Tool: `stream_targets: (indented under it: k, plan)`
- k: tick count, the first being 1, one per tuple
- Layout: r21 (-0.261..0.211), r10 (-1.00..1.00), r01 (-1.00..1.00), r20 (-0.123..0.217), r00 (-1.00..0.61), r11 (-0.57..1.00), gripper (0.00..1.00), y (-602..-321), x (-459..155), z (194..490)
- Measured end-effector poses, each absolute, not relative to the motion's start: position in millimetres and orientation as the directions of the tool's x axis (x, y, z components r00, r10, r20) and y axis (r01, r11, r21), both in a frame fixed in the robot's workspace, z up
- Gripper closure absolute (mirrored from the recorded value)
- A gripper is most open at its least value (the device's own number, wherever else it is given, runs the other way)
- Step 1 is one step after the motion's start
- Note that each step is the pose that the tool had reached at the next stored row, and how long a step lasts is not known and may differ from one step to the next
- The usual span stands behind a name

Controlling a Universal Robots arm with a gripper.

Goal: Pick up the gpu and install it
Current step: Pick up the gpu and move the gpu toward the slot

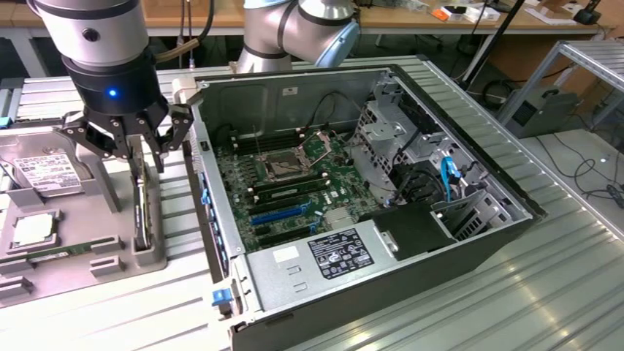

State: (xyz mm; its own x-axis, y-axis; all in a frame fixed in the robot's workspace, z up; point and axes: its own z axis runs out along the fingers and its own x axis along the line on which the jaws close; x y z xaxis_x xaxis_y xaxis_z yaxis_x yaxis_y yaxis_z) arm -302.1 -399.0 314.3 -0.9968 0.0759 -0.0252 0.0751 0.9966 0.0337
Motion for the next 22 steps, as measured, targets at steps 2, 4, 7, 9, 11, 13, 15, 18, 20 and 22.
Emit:
stream_targets:
  k: [2, 4, 7, 9, 11, 13, 15, 18, 20, 22]
  plan:
    - [0.034, 0.076, 0.075, -0.025, -0.997, 0.997, 0.64, -399.0, -302.1, 314.0]
    - [0.033, 0.076, 0.075, -0.025, -0.997, 0.997, 0.64, -399.0, -302.1, 313.6]
    - [0.033, 0.076, 0.075, -0.025, -0.997, 0.997, 0.64, -399.0, -302.1, 313.1]
    - [0.033, 0.076, 0.075, -0.025, -0.997, 0.997, 0.64, -399.0, -302.1, 312.7]
    - [0.033, 0.076, 0.075, -0.025, -0.997, 0.997, 0.64, -399.0, -302.1, 312.4]
    - [0.032, 0.076, 0.075, -0.025, -0.997, 0.997, 0.64, -399.0, -302.1, 312.2]
    - [0.032, 0.076, 0.075, -0.025, -0.997, 0.997, 0.64, -399.0, -302.1, 311.7]
    - [0.031, 0.076, 0.075, -0.025, -0.997, 0.997, 0.64, -399.0, -302.1, 311.1]
    - [0.031, 0.076, 0.075, -0.026, -0.997, 0.997, 0.64, -399.0, -302.1, 310.5]
    - [0.03, 0.076, 0.075, -0.026, -0.997, 0.997, 0.64, -399.0, -302.1, 310.2]
